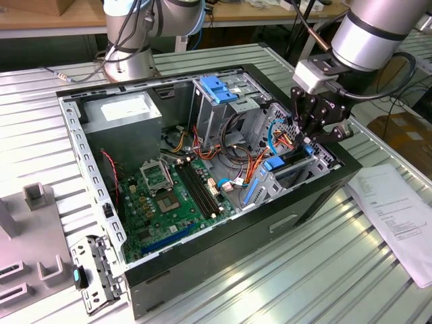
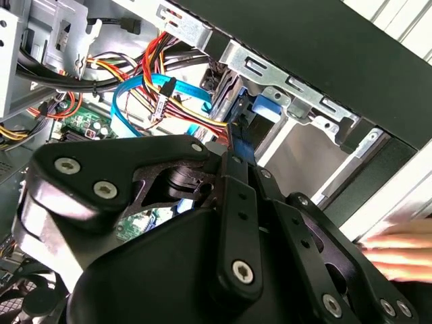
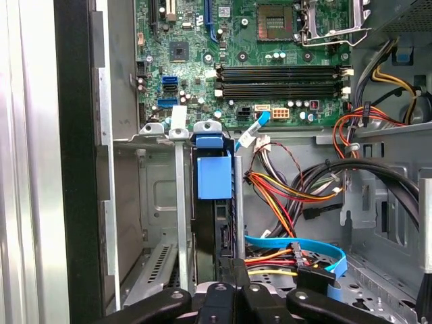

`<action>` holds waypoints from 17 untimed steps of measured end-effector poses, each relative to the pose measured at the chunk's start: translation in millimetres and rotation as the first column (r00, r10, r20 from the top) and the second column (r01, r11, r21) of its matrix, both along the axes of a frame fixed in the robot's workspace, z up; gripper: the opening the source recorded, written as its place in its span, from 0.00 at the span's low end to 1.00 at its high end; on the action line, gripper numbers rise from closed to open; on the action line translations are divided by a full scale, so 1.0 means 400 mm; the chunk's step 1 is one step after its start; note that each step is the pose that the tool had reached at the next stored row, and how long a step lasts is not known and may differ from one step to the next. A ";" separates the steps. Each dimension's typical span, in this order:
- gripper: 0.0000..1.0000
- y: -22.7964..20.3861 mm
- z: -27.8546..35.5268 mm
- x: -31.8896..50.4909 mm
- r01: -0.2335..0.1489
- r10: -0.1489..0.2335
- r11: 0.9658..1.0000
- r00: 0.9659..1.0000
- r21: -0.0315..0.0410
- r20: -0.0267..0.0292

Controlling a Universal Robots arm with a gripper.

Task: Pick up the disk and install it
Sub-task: 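Insert the second disk wire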

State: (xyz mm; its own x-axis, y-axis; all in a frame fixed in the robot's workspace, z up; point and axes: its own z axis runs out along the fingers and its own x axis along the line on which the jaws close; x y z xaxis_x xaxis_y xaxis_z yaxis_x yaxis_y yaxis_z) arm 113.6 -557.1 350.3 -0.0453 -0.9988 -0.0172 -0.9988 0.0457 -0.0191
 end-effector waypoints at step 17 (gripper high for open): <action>0.11 0.005 0.098 -0.013 0.001 0.000 0.999 1.000 0.042 -0.020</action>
